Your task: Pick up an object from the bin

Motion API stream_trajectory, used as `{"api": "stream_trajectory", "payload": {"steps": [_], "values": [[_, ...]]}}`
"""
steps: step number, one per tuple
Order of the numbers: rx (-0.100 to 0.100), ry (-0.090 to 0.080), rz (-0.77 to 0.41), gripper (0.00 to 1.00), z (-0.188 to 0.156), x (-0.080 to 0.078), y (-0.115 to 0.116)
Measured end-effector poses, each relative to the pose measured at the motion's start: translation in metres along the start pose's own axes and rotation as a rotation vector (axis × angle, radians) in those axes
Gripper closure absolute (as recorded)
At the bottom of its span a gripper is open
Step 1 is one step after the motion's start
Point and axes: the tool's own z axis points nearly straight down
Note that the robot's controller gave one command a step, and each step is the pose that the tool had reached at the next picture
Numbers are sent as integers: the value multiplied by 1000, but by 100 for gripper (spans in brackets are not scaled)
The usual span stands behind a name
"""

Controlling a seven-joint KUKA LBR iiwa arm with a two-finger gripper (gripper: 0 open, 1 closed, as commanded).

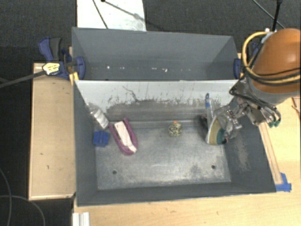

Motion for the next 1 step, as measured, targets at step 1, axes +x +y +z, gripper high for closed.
{"api": "stream_trajectory", "payload": {"steps": [1], "values": [[0,0,4,100,0,0,0]]}}
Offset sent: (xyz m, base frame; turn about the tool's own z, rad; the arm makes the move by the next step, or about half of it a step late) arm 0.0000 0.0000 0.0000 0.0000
